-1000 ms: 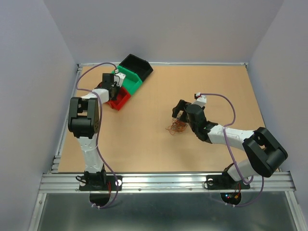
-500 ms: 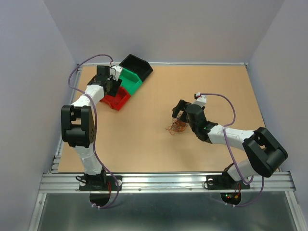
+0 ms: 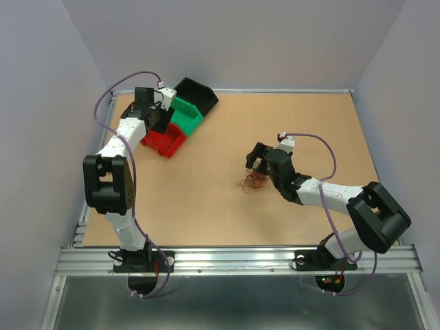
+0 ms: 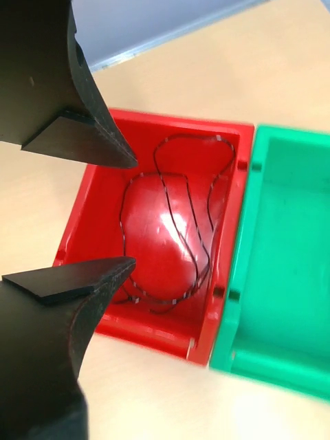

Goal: Untangle the cables

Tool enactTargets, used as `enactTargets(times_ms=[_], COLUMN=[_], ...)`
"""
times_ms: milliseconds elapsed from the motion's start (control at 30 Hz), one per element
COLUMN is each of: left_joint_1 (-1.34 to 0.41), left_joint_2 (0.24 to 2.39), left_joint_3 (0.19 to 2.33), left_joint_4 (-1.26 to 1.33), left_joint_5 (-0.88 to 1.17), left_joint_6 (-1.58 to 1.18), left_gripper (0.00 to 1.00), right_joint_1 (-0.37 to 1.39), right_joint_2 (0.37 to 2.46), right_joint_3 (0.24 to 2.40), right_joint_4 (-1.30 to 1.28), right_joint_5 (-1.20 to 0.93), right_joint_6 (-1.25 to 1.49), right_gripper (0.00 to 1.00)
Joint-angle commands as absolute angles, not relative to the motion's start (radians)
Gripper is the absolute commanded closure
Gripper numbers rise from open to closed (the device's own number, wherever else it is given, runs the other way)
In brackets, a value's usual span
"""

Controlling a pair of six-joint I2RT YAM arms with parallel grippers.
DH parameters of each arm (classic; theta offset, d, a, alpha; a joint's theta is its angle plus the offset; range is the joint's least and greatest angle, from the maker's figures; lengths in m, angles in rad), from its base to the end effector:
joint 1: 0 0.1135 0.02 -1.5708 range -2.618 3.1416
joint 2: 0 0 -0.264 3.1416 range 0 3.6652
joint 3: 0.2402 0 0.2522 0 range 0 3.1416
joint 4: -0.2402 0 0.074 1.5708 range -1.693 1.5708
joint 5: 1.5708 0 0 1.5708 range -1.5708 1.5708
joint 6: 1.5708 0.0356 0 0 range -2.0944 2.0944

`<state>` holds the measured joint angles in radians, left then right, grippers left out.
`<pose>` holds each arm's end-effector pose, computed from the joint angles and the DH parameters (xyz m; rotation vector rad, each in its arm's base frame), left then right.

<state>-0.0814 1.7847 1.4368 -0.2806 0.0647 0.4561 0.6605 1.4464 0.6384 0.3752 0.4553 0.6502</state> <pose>0.4138 -0.0361 0.2800 0.6194 2.1123 0.1388 0.2434 0.1693 0.1954 0.2800 1.9590 0.4034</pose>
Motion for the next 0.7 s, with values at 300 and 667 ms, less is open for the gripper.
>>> enactTargets(times_ms=[300, 667], left_joint_1=[-0.428, -0.463], left_joint_2=[1.43, 1.299], left_joint_3=[1.217, 0.758], left_joint_4=[0.037, 0.626], left_joint_5=[0.145, 0.656], left_joint_6=[0.494, 0.365], left_gripper=[0.01, 0.09], right_joint_1=[0.661, 0.68], right_joint_2=[1.445, 1.359], right_joint_3=[0.646, 0.54], right_joint_4=[0.356, 0.642], right_joint_5=[0.548, 0.188], right_joint_6=[0.626, 0.5], right_gripper=[0.17, 0.77])
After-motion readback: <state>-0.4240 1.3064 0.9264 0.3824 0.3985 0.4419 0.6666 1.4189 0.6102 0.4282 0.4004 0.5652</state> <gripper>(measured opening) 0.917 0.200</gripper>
